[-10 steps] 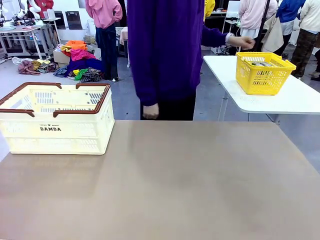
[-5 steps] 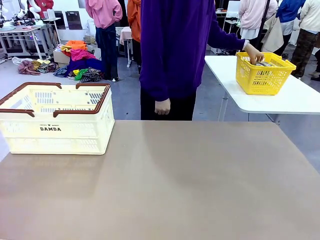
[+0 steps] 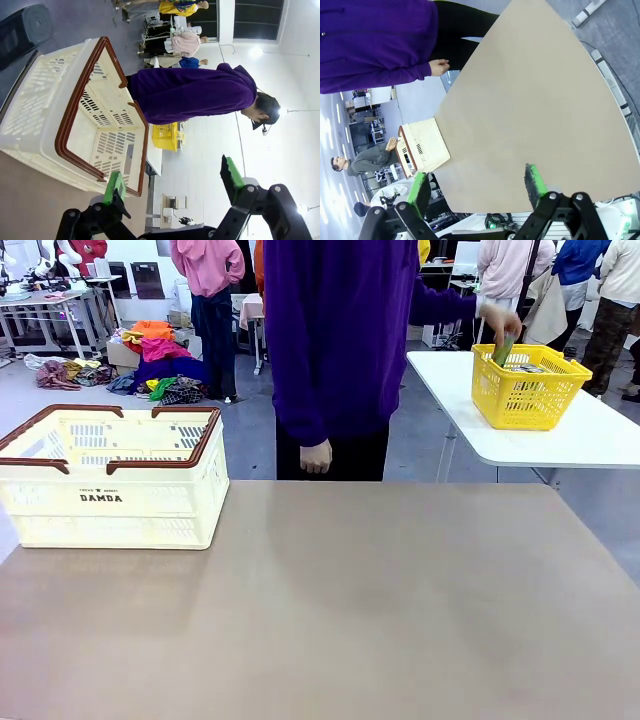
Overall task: Place the drinks into the Shopping basket.
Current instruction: Pick up one drink and place it into the Shopping basket.
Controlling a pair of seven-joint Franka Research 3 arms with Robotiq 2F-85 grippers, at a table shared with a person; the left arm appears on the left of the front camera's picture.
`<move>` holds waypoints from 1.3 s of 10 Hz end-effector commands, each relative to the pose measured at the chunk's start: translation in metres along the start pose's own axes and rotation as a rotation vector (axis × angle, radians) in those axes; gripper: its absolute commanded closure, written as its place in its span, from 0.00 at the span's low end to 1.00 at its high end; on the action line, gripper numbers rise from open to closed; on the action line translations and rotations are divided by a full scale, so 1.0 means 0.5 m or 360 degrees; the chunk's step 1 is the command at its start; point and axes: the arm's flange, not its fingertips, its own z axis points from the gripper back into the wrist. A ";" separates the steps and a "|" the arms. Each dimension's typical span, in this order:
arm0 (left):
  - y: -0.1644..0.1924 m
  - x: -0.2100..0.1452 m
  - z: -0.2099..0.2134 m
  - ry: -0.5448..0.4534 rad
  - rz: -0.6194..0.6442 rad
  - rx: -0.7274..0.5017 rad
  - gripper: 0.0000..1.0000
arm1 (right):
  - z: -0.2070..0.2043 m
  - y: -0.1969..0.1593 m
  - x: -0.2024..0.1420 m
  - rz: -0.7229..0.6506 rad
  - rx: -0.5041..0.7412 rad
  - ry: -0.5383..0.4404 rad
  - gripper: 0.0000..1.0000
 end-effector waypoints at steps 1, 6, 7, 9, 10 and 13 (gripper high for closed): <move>-0.004 0.002 0.005 0.0021 0.0014 0.0009 0.00 | 0.005 0.001 0.004 0.0012 0.0009 0.0014 0.00; -0.004 0.002 0.005 0.0021 0.0014 0.0009 0.00 | 0.005 0.001 0.004 0.0012 0.0009 0.0014 0.00; -0.004 0.002 0.005 0.0021 0.0014 0.0009 0.00 | 0.005 0.001 0.004 0.0012 0.0009 0.0014 0.00; -0.004 0.002 0.005 0.0021 0.0014 0.0009 0.00 | 0.005 0.001 0.004 0.0012 0.0009 0.0014 0.00; -0.004 0.002 0.005 0.0021 0.0014 0.0009 0.00 | 0.005 0.001 0.004 0.0012 0.0009 0.0014 0.00; -0.004 0.002 0.005 0.0021 0.0014 0.0009 0.00 | 0.005 0.001 0.004 0.0012 0.0009 0.0014 0.00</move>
